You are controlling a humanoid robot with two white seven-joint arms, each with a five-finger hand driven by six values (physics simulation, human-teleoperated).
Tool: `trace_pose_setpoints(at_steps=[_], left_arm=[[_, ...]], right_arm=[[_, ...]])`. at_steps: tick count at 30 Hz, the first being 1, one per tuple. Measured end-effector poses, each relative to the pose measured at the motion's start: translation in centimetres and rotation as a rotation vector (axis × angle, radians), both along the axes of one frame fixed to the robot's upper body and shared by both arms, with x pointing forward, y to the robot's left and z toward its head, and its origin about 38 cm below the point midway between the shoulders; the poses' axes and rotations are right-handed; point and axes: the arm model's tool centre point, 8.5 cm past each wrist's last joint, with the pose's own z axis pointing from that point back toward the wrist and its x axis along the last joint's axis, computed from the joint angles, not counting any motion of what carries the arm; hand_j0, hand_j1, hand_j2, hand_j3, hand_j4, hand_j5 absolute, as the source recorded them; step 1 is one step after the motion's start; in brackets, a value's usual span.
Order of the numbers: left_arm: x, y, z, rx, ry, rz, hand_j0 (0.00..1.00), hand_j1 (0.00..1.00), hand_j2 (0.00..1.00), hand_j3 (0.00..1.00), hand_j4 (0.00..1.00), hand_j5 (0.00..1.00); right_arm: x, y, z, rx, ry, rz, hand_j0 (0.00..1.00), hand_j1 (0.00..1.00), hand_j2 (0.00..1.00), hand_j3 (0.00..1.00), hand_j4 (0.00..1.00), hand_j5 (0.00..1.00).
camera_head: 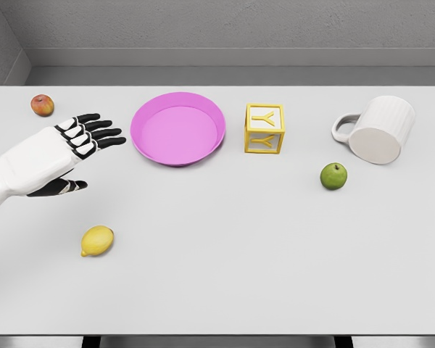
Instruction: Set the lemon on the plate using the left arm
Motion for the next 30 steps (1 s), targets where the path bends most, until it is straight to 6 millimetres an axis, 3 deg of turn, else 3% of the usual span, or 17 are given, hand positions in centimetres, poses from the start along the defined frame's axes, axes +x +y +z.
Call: trace_pose_setpoints(at_steps=[10,15,21,30], left_arm=[[-0.6,0.4,-1.8,0.1,0.014,0.008,1.0,1.0,1.0,1.0,1.0,1.0],[-1.2,2.0,-2.6,0.185,0.049,0.023,1.0,1.0,1.0,1.0,1.0,1.0],[-1.0,3.3,-2.2,0.258,0.05,0.037,1.0,1.0,1.0,1.0,1.0,1.0],[-1.7,3.7,-3.8,0.332,0.072,0.034,1.0,1.0,1.0,1.0,1.0,1.0]], right_arm=[[-0.7,0.0,0.0,0.0,0.014,-0.004,1.0,1.0,1.0,1.0,1.0,1.0],[-0.7,0.0,0.0,0.0,0.015,-0.004,1.0,1.0,1.0,1.0,1.0,1.0],[-0.7,0.0,0.0,0.0,0.015,-0.004,1.0,1.0,1.0,1.0,1.0,1.0],[-0.7,0.0,0.0,0.0,0.015,-0.004,1.0,1.0,1.0,1.0,1.0,1.0]])
